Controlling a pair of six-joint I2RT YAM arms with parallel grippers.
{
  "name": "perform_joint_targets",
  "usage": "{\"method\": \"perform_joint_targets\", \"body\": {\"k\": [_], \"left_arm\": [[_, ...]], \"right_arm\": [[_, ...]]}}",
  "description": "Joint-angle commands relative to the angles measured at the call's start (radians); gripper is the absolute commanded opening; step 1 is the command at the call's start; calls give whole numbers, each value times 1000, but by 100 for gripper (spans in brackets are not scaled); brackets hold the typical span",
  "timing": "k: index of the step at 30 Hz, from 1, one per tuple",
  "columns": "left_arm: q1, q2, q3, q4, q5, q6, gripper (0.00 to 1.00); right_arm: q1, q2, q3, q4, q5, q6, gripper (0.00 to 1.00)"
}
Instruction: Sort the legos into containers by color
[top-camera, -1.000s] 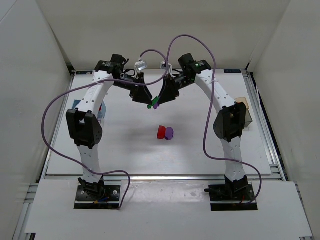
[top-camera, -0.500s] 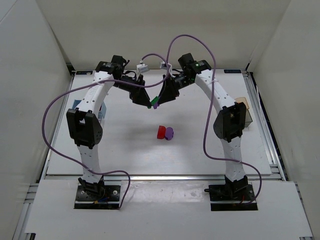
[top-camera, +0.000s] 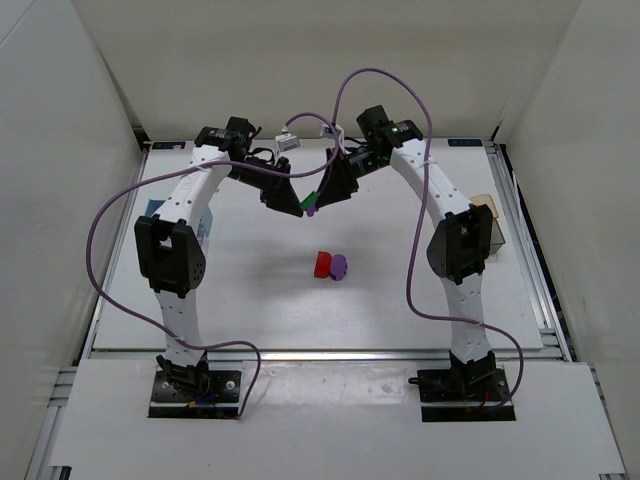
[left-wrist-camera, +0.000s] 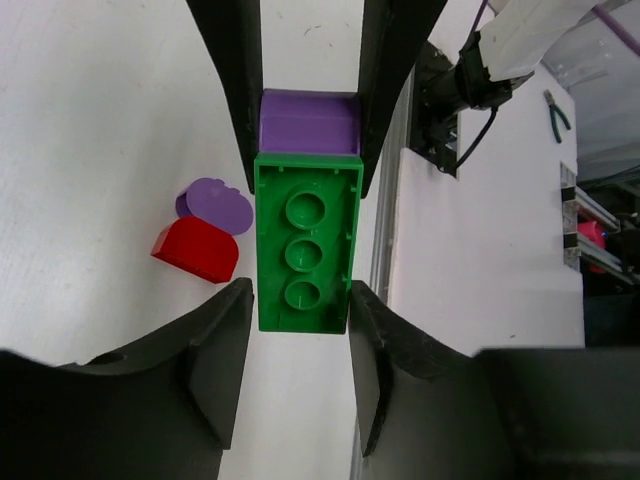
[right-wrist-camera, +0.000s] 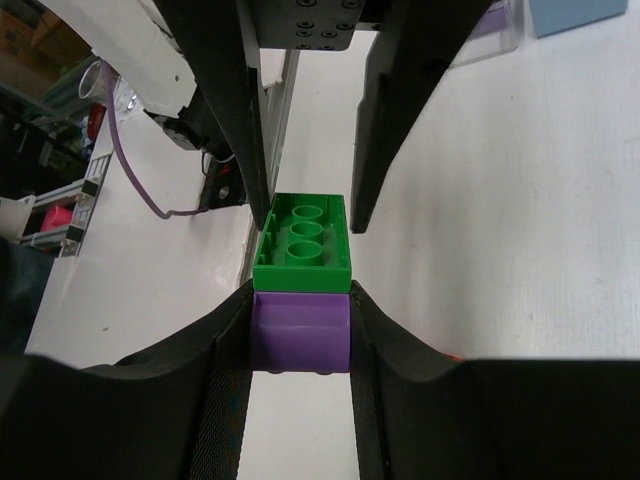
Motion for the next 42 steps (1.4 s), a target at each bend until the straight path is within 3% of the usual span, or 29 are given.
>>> {"method": "perform_joint_targets", "body": {"k": [1, 3, 9, 21, 27, 31, 37, 42], "left_arm": [[-3, -32, -4, 0, 61, 14, 51], [-3, -32, -2, -2, 70, 19, 36], [15, -37, 19, 47, 99, -42, 10], [126, -98, -53, 480, 113, -399, 10], [112, -100, -82, 500, 66, -417, 10], [65, -109, -101, 500, -25, -371, 10], [14, -79, -73, 502, -37, -389, 10], [18, -94, -85, 534, -38, -429, 10]], "right_arm": [[6, -49, 24, 13, -23, 8, 0], [6, -49, 21, 6, -18, 2, 0], [6, -61, -22, -48, 2, -64, 0], [-26, -115, -163, -163, 64, -213, 0], [-88, -175, -227, -165, 130, -216, 0], [-202, -257, -342, -155, 193, -206, 0], [-444, -398, -480, -135, 245, -187, 0], [-469, -449, -502, -116, 242, -166, 0]]}}
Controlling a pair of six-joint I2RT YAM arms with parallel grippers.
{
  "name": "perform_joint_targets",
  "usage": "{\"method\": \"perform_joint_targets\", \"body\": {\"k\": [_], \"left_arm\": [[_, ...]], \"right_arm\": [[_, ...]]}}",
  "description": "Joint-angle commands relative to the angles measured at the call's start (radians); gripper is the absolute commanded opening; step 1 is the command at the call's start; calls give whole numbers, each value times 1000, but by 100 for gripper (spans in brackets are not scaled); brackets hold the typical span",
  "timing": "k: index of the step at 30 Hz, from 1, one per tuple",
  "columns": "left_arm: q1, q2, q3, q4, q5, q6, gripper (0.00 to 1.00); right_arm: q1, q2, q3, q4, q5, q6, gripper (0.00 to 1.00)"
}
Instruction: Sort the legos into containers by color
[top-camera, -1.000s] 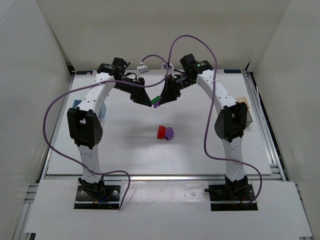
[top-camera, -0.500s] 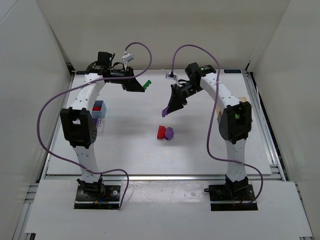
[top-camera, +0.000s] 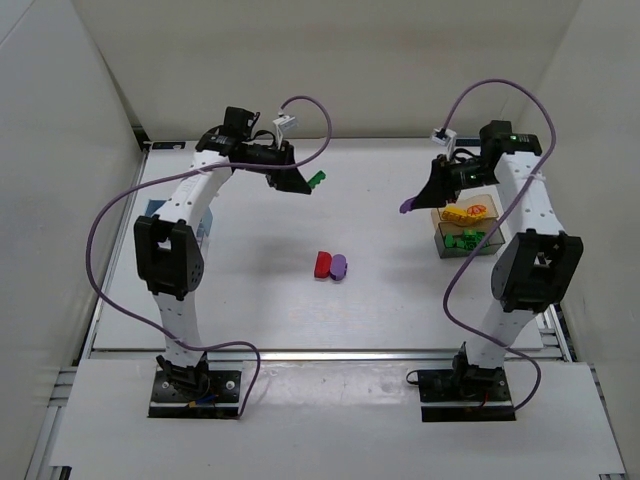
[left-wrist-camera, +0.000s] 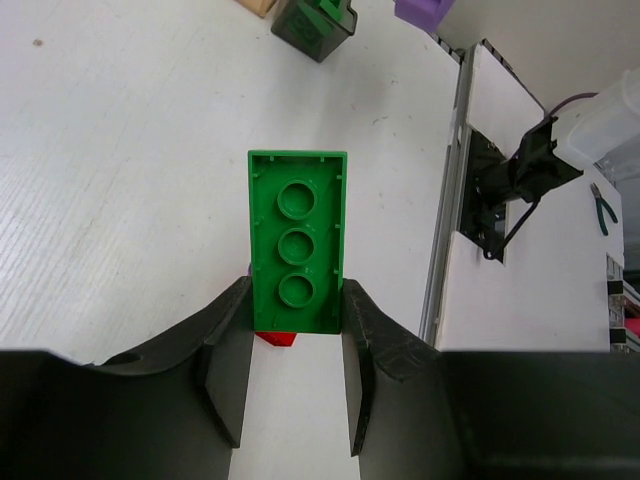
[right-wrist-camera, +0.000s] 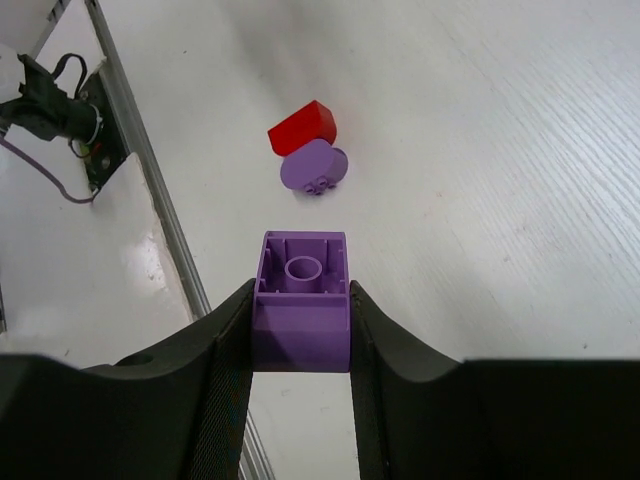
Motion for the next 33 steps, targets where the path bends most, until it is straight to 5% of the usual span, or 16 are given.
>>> {"method": "perform_joint_targets", "body": {"k": [1, 5, 11, 18, 23, 28, 33], "left_arm": [[24, -86, 6, 37, 0, -29, 10], [72, -164, -45, 82, -30, -87, 10], [168, -370, -161, 83, -131, -128, 10], [265, -682, -338, 106, -338, -222, 10], [354, -789, -386, 70, -454, -302, 10], [481, -841, -410, 51, -426, -320, 10], [480, -846, -409, 40, -481, -336, 10]], "right_arm": [[80, -49, -2, 50, -13, 34, 0], [270, -21, 26, 214, 21, 171, 0], [534, 63, 68, 724, 212, 551, 0], [657, 265, 154, 1138, 344, 970, 0], [712, 437, 196, 1445, 302, 1301, 0], [792, 585, 342, 1607, 220, 1432, 0], [878, 669, 452, 1590, 278, 1334, 0]]}}
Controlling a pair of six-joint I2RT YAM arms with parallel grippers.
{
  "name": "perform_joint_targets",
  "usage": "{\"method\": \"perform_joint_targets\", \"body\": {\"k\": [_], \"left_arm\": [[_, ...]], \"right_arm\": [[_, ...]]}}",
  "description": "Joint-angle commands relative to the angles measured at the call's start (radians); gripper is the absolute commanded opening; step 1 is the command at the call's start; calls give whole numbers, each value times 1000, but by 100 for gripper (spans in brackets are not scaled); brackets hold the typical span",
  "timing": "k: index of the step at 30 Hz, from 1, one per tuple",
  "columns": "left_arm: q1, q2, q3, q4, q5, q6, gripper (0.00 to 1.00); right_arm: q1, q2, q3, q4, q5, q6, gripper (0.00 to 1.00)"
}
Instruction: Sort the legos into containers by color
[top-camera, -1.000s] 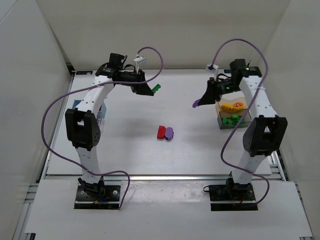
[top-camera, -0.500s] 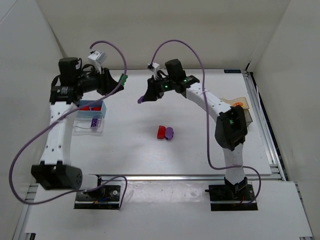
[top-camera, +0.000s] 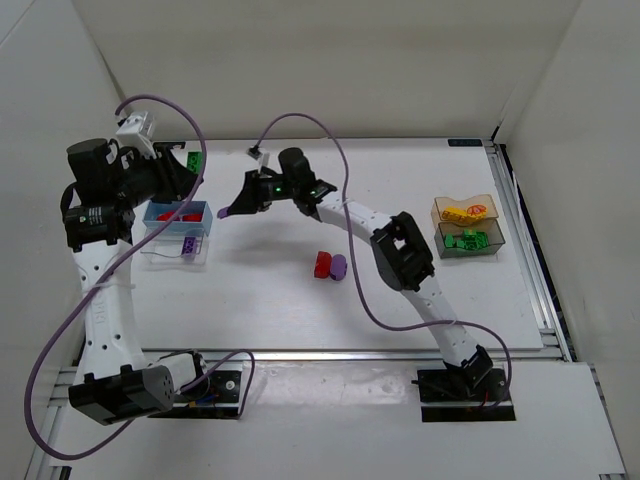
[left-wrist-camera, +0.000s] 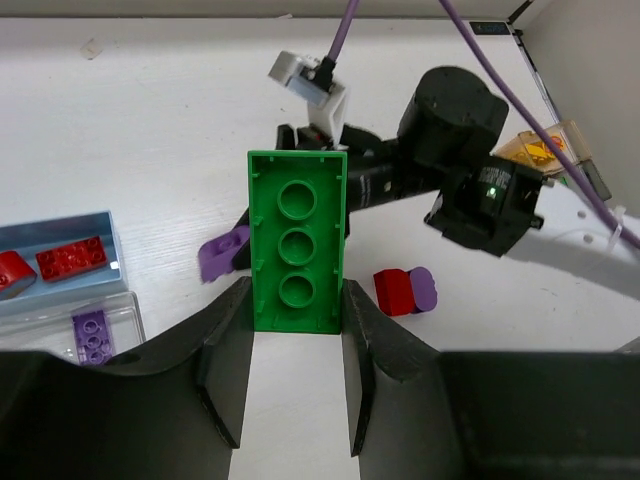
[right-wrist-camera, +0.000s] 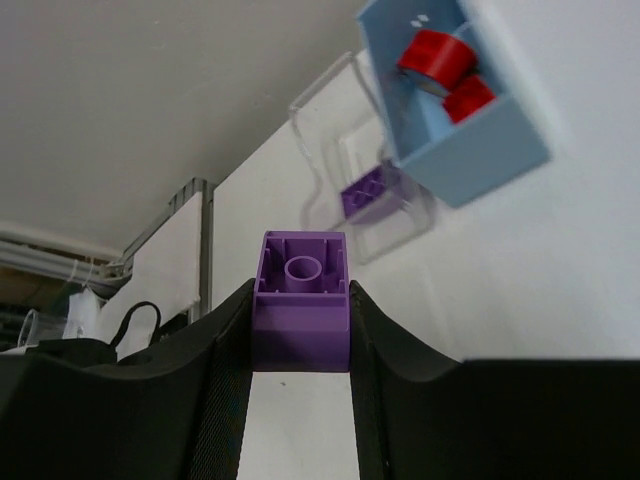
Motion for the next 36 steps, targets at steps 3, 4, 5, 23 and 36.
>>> {"method": "perform_joint_targets", "body": {"k": [3, 4, 5, 23, 36], "left_arm": [[0, -28, -9, -17, -49, -29, 10], [0, -31, -13, -17, -49, -30, 10], [1, -34, -20, -17, -55, -35, 10], [14, -74, 3, -20, -109, -53, 10], [29, -108, -13, -42, -120, -41, 13]], "right_arm": [[102, 33, 133, 113, 82, -66, 0], [112, 41, 162, 84, 103, -87, 0], [132, 44, 172, 66, 164, -112, 0], [238, 208, 313, 30, 502, -338, 14], [255, 272, 385, 21, 364, -307, 37]]}}
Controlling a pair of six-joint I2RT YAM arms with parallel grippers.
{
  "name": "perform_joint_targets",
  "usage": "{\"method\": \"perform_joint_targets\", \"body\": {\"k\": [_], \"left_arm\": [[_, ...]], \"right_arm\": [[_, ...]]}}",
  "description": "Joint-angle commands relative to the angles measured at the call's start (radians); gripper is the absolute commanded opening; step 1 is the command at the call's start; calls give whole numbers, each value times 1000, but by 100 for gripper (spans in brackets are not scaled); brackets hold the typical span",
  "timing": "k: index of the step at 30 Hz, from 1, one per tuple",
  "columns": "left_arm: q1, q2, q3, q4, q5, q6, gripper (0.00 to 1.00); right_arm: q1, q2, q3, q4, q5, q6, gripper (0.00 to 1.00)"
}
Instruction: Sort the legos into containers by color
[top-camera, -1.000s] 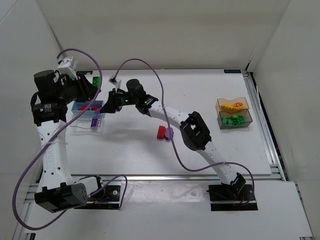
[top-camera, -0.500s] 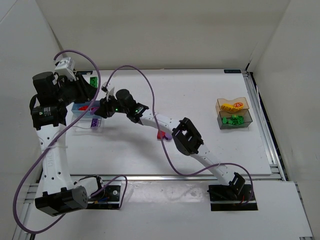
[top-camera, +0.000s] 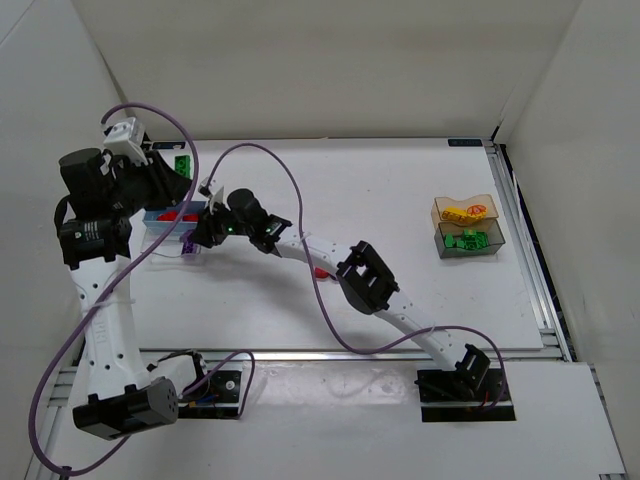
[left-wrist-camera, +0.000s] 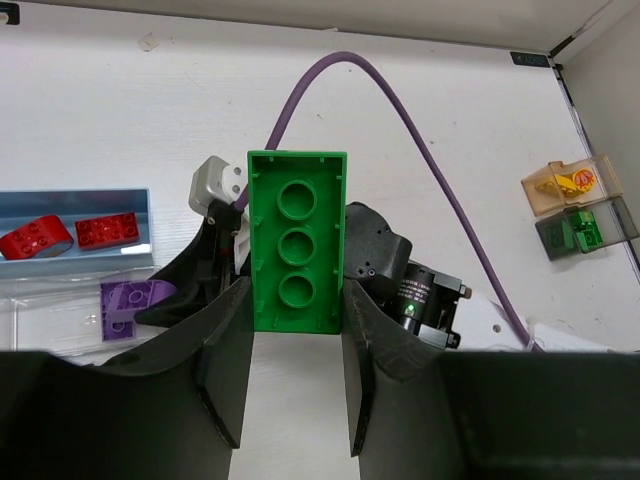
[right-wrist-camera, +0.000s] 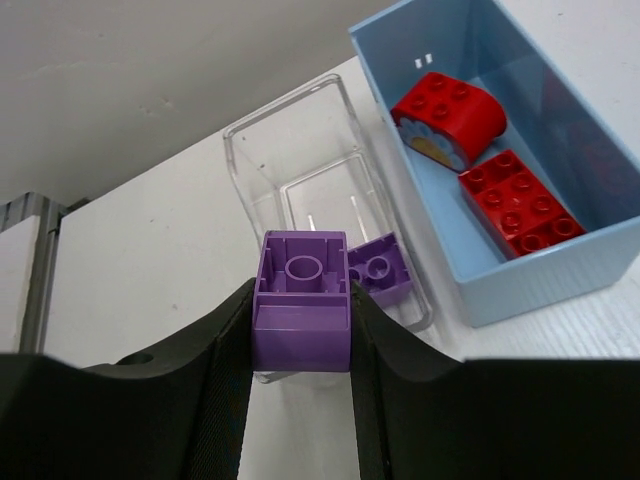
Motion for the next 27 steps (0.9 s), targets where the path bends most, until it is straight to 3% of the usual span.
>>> {"method": "perform_joint_targets", "body": {"k": [1, 2, 5, 9, 13, 22, 26, 27], "left_arm": [[11, -40, 4, -9, -9, 5, 14], [13, -40, 3, -13, -6, 6, 15], [19, -37, 6, -16, 0, 14, 16], [19, -33, -2, -13, 2, 15, 16], [19, -24, -8, 15, 9, 9, 15], [16, 71, -31, 162, 141, -84, 12], [-55, 162, 0, 205, 219, -80, 10], [-73, 188, 9, 210, 230, -81, 10]], "right_arm": [[7, -1, 52, 40, -43, -10, 41], [9, 1, 51, 43, -54, -9, 52], [9, -1, 48, 57, -89, -10, 70], [6, -11, 49, 54, -106, -24, 79], [-6, -89, -1, 63, -117, -73, 77], [-160, -523, -536, 117, -138, -160, 76], [-291, -756, -673, -1, -155, -270, 77], [-349, -784, -688, -96, -163, -297, 76]]}}
